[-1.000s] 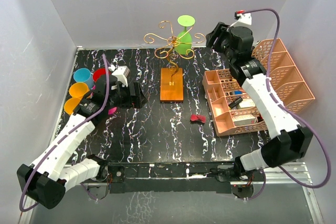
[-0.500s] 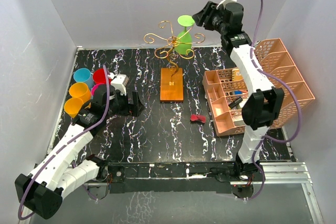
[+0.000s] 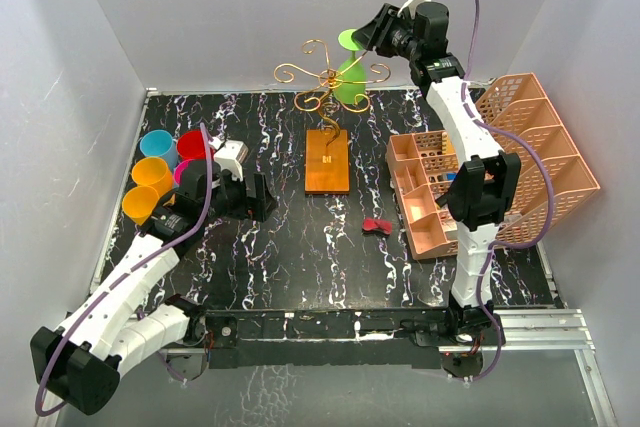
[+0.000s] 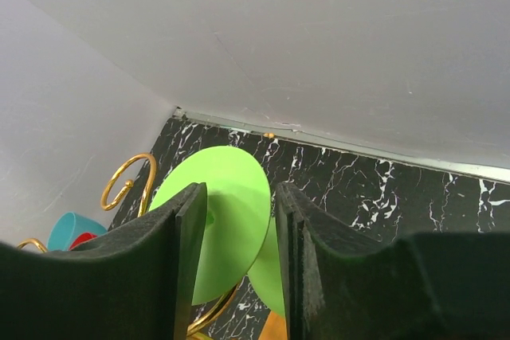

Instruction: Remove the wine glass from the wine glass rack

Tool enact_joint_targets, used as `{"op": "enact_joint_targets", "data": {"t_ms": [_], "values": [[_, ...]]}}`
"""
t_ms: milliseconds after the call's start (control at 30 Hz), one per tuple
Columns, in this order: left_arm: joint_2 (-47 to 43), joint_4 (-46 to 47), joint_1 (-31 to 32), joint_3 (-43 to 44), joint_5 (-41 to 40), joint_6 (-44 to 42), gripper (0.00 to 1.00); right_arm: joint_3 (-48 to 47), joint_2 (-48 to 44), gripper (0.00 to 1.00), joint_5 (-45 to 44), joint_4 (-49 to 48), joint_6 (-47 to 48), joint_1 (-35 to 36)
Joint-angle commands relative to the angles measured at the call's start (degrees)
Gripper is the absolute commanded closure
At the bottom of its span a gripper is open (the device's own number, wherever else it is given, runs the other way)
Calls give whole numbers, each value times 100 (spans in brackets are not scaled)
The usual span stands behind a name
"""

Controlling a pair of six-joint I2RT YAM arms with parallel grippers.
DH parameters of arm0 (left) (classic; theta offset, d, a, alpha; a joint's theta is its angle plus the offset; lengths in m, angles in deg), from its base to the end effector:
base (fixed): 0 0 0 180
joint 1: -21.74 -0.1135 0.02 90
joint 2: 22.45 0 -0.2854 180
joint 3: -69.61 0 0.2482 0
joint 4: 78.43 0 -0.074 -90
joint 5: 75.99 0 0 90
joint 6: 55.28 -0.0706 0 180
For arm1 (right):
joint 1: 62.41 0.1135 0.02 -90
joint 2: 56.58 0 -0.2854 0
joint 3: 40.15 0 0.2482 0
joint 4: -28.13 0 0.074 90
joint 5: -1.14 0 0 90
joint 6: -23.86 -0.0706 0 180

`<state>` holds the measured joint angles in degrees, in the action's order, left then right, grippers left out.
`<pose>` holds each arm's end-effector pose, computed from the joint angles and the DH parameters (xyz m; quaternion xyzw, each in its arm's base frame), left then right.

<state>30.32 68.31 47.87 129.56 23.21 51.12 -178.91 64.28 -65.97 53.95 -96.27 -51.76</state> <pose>0.1949 -0.1082 0.3086 0.1140 0.8390 -0.2548 0.4670 0.5259 0.1268 0.4156 -0.0033 0.7506 0.3645 0.5511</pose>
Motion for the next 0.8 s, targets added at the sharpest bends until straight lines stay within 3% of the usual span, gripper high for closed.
{"op": "enact_joint_targets", "data": {"t_ms": [0,167,433,767], "values": [[-6,118,33,26,70,-115,9,-76,-181,61,92,-300,-50,1],[14,107,32,26,59,-128,9,-106,-171,75,22,-313,-28,0],[90,101,27,28,74,-153,9,-26,-289,89,-232,-386,-270,4],[124,90,33,30,30,-171,9,429,-616,92,-164,-935,-1731,-59]]}}
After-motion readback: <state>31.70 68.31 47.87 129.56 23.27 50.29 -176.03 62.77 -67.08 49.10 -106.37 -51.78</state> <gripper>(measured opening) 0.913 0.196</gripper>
